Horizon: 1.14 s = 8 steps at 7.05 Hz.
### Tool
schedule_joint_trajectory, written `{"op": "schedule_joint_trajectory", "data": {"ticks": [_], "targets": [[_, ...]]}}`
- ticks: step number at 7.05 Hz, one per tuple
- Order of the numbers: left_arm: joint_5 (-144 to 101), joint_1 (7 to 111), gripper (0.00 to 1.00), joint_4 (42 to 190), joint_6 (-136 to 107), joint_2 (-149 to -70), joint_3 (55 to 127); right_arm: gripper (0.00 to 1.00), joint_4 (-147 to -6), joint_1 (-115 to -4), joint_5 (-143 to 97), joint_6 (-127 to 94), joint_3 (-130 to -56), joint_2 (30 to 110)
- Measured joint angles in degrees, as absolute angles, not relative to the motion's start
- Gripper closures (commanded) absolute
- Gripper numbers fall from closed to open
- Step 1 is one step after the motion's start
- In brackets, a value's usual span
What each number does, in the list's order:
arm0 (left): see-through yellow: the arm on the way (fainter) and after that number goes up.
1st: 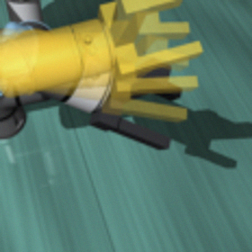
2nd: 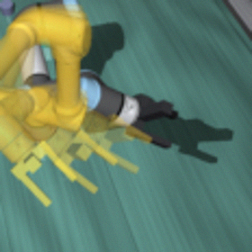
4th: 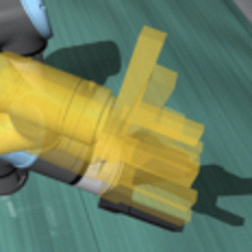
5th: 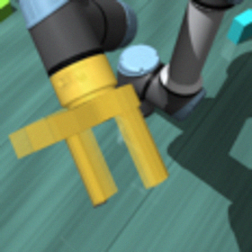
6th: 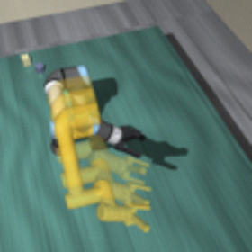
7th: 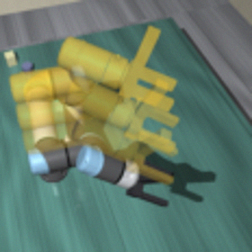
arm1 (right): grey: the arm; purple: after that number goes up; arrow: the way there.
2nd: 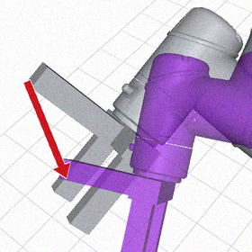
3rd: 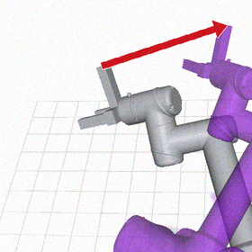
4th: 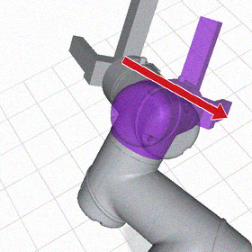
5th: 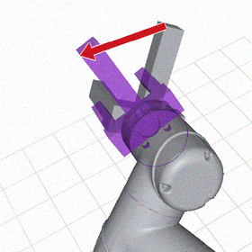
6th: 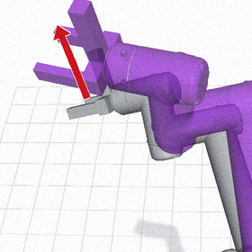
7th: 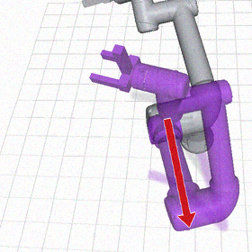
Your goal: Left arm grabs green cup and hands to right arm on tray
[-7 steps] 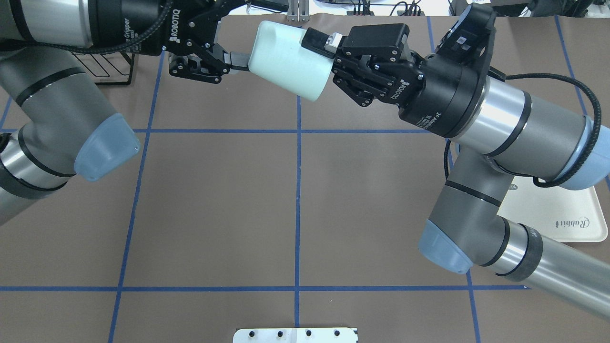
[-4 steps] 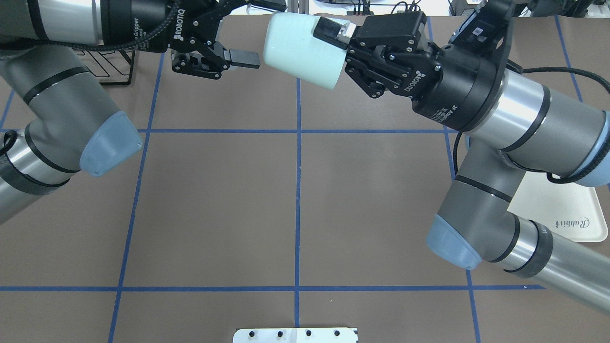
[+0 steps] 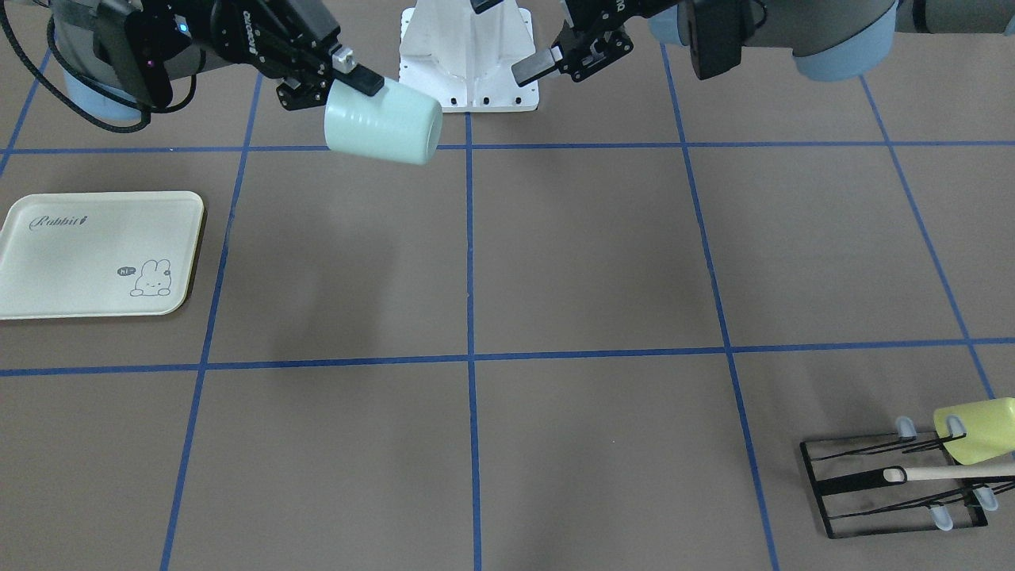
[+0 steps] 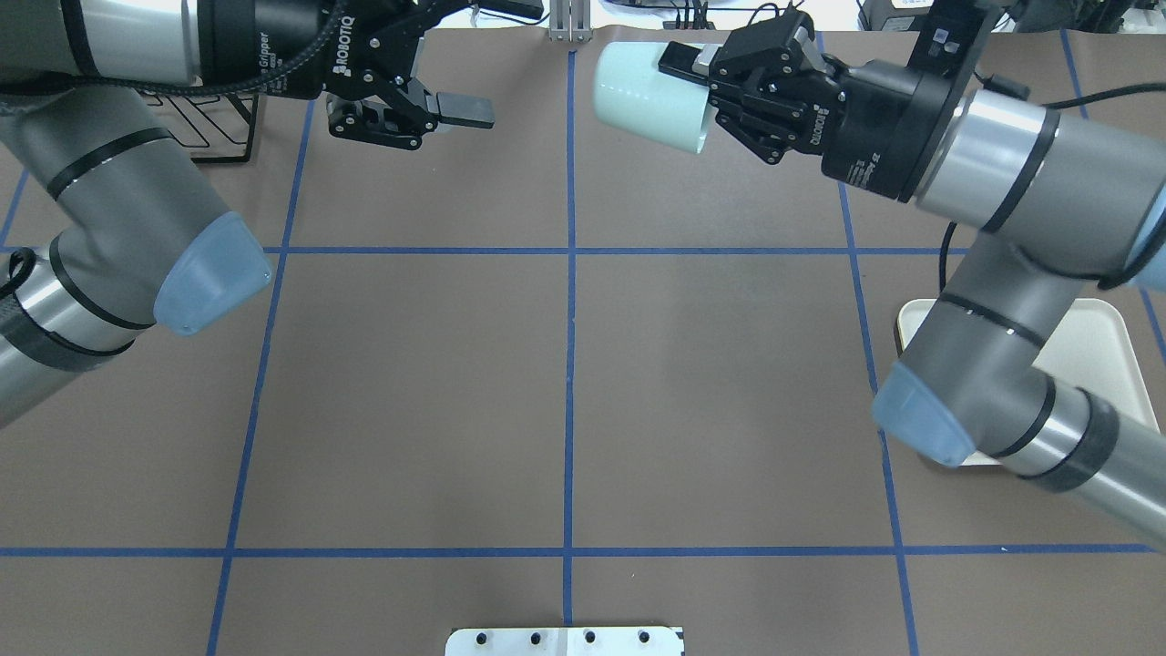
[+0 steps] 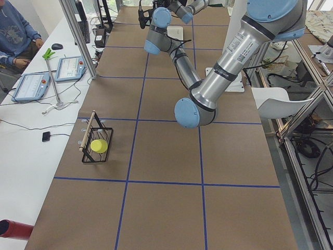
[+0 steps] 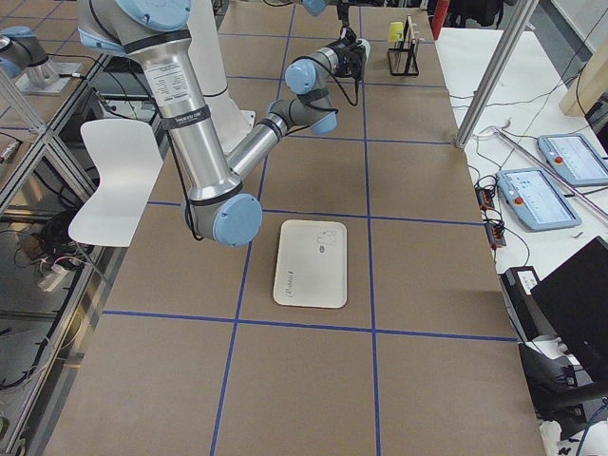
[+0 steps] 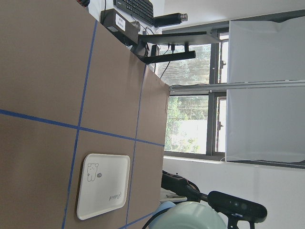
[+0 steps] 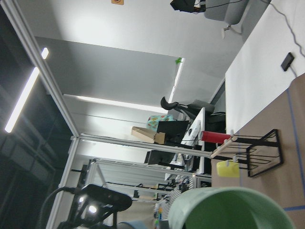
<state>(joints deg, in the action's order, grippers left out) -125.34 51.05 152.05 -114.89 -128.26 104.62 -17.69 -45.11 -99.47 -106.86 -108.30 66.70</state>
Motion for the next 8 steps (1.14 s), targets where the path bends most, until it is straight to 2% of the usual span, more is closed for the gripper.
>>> {"op": "schedule_joint_trajectory", "data": {"ticks": [4,8], "targets": [[-125.4,51.3,0.0,148.1,-102.1,-125.1,101.1,1.0,-51.5,-61.5,-121.5,-82.9,-109.0,69.8],[-125.0,59.4,0.0,115.5,-55.9,-115.9,104.7,1.0,-69.0,-65.8,-121.8,-55.5,-109.6,77.4]]}}
